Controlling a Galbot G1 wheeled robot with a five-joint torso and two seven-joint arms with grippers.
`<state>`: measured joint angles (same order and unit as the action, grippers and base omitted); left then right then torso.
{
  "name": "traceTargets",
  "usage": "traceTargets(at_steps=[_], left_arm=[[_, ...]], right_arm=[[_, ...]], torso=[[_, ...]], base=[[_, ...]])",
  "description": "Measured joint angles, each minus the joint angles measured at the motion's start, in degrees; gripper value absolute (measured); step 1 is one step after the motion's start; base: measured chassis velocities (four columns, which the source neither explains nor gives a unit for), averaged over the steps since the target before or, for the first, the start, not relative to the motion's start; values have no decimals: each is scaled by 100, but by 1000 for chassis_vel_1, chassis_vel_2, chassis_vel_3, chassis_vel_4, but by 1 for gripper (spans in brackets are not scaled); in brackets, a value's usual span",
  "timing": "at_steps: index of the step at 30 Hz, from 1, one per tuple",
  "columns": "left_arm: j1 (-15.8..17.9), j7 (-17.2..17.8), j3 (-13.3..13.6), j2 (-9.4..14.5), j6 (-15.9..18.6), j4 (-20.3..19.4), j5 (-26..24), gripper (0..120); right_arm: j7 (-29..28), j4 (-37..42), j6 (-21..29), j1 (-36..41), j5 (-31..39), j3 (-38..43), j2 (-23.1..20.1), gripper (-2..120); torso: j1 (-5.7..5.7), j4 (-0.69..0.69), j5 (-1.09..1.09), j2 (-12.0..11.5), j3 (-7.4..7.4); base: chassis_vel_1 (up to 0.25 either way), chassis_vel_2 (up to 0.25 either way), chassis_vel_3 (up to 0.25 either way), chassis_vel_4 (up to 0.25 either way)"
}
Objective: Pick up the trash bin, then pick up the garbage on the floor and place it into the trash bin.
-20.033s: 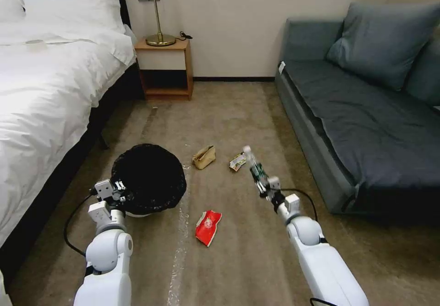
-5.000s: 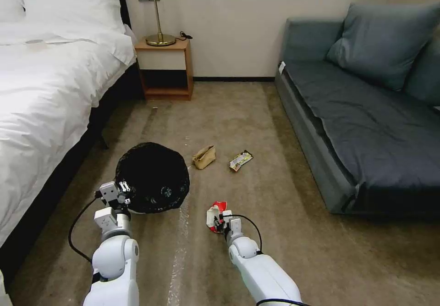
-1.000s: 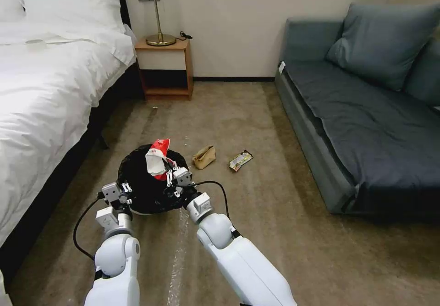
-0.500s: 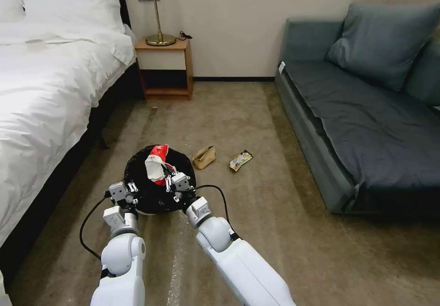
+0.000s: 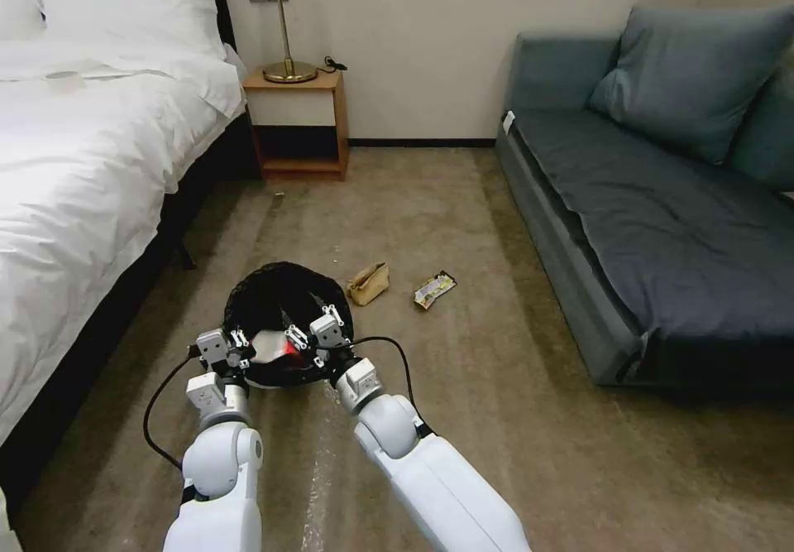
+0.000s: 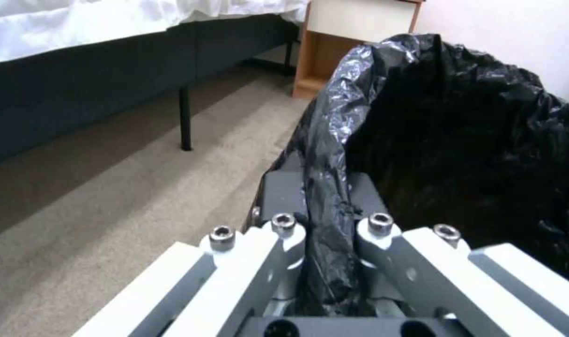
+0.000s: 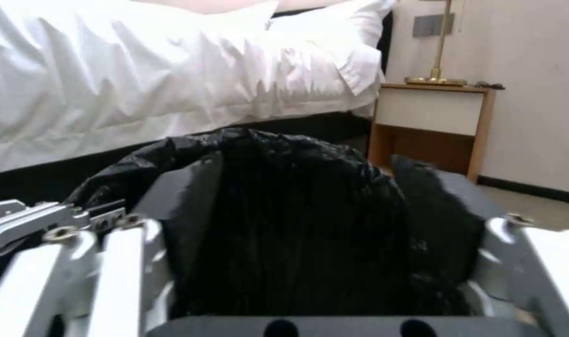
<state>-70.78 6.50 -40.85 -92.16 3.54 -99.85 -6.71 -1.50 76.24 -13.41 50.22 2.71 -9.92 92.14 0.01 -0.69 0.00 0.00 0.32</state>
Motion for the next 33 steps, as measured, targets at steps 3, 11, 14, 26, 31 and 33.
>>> traceTargets(at_steps=[3, 11, 14, 26, 31, 33], left_arm=[[0, -2, -15, 1, 0, -1, 0, 4], [24, -3, -93, 11, 0, 42, -61, 4], [27, -6, -117, 65, 0, 60, -126, 4], [89, -18, -112, 198, 29, 45, -308, 4], [105, -18, -69, 266, 49, 54, -347, 4], [125, -15, -65, 295, 68, 56, -372, 4]], right_arm=[[-16, 65, 5, 6, -3, 68, 0, 90], [-161, 292, 36, -35, -37, 697, 0, 100], [-207, 375, 62, -32, -21, 1005, 0, 100], [-546, 548, -5, 296, 125, 2177, 0, 100], [-556, 646, -26, 472, 214, 2541, -43, 100], [-536, 722, -35, 585, 295, 2761, -236, 100]], torso=[[0, 0, 0, 0, 0], [0, 0, 0, 0, 0], [0, 0, 0, 0, 0], [0, -1, 1, 0, 0], [0, 0, 1, 0, 0], [0, -1, 1, 0, 0]], base=[[0, 0, 0, 0], [0, 0, 0, 0], [0, 0, 0, 0], [0, 0, 0, 0], [0, 0, 0, 0], [0, 0, 0, 0]])
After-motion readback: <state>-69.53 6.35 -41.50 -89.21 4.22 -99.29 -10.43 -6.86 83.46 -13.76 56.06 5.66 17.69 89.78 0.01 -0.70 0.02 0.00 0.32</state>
